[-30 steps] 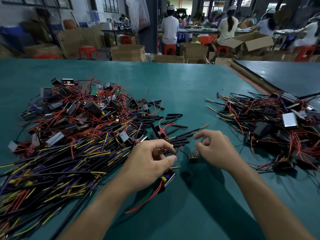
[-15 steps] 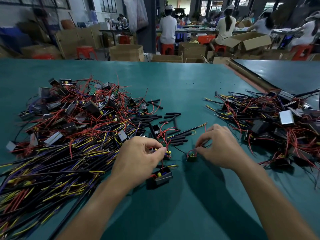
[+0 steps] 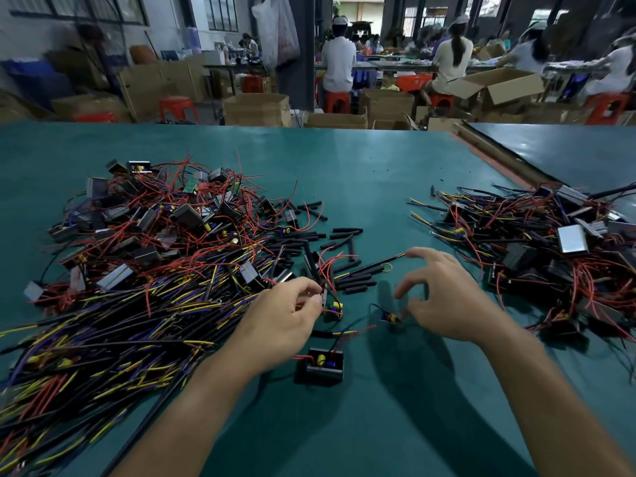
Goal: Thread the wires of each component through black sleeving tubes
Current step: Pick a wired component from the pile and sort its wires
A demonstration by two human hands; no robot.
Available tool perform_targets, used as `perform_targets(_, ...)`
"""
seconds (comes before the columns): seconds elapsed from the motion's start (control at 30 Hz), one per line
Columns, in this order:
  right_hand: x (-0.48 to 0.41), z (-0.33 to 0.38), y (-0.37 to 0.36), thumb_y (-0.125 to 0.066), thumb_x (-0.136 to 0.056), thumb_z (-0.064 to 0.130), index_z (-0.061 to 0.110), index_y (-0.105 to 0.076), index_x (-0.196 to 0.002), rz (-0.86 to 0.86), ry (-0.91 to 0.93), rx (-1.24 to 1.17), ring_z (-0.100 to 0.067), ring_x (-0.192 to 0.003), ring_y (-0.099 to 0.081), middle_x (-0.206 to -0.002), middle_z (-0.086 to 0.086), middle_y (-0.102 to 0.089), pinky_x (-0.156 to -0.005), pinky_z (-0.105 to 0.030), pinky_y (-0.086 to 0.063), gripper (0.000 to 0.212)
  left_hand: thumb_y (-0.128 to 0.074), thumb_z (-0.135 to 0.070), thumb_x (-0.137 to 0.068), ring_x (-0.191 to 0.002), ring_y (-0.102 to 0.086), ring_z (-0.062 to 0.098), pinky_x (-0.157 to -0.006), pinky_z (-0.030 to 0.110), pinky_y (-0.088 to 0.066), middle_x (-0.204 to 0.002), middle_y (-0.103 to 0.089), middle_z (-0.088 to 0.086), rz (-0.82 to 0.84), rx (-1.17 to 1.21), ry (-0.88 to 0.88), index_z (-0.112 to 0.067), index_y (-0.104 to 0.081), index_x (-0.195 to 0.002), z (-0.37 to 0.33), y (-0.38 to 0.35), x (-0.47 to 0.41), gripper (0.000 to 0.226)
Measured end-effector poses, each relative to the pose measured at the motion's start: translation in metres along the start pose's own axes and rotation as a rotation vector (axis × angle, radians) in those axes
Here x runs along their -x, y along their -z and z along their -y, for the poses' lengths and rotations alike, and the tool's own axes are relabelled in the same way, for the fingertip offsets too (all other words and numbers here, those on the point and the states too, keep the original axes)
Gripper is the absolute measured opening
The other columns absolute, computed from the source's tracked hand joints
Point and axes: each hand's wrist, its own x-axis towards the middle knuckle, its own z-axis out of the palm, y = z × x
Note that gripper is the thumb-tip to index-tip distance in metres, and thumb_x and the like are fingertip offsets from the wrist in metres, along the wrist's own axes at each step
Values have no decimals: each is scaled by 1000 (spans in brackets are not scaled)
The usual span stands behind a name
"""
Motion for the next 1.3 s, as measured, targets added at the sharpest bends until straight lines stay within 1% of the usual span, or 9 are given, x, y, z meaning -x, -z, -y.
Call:
perform_targets(0.1, 3, 1, 5, -59, -77, 13, 35, -72, -79, 59, 5, -50, -18, -105, -61, -114, 12, -65, -94, -39, -48, 25, -62, -39, -87, -99, -60, 2, -84, 23, -41, -107, -64, -21, 3, 18, 28, -35, -51, -122, 2, 0, 0, 37)
perform_targets(0.27, 4, 3, 3, -64, -79, 21, 33, -75, -75, 104, 4, -33, 1, -74, -63, -69, 18, -70, -69, -19, -50, 17, -69, -34, -82, -100, -59, 2, -88, 28, -46, -125, -56, -18, -93, 13, -33, -37, -35, -136, 2, 1, 2, 64)
perform_targets(0.37, 4, 0, 3, -64, -80, 22, 34, -75, -75, 155, 0, -13, 2, -74, -63, -70, 15, -70, -68, -17, -50, 17, -70, -34, -77, -80, -62, 5, -74, 30, -47, -102, -60, -18, -375, -41, -96, -41, -34, -130, -2, 8, 4, 65)
perform_targets(0.53, 2, -1, -1, -62, -88, 22, 29, -71, -79, 153, 3, -13, -5, -78, -64, -78, 12, -69, -75, -26, -54, 15, -73, -28, -76, -73, -55, 13, -67, 29, -44, -81, -54, -12, -528, -119, -205, -28, -57, -108, -14, 9, 12, 36)
perform_targets(0.67, -3, 1, -7, -70, -83, 21, 28, -69, -73, -19, 63, -109, 3, -66, -60, -67, 14, -67, -64, -16, -47, 13, -73, -42, -72, -70, -57, 8, -62, 17, -42, -78, -62, -12, -275, 121, -447, -28, -67, -97, -30, -1, 25, 28)
perform_targets(0.83, -5, 11, -13, -72, -73, -6, 19, -66, -74, -273, 84, -514, -15, -68, -70, -70, 2, -69, -72, -39, -58, 26, -77, -26, -78, -78, -55, -3, -76, 15, -44, -85, -65, -13, -232, -28, -625, -23, -70, -105, -29, -16, 25, 28)
perform_targets(0.93, -6, 17, -16, -67, -73, -19, 13, -56, -83, -324, 32, -803, -21, -66, -69, -77, -5, -60, -69, -41, -57, 35, -73, -17, -81, -80, -61, 0, -77, 19, -47, -86, -69, -12, -242, 9, -597, -21, -74, -97, -23, -17, 21, 17)
perform_targets(1.1, -6, 22, -18, -62, -82, -16, 6, -53, -100, -158, -75, -1313, -20, -63, -63, -71, -7, -55, -75, -35, -59, 29, -75, -24, -77, -74, -64, -4, -72, 14, -47, -81, -72, -15, -276, 104, -458, -24, -77, -95, -19, -14, 17, 18)
perform_targets(1.3, -3, 28, -18, -61, -90, -3, 5, -70, -81, -153, 64, -1071, -15, -57, -63, -61, -4, -63, -68, -30, -59, 14, -81, -23, -75, -53, -60, 4, -57, 16, -45, -65, -67, -13, -283, 187, -320, -27, -74, -87, -15, -14, 13, 15)
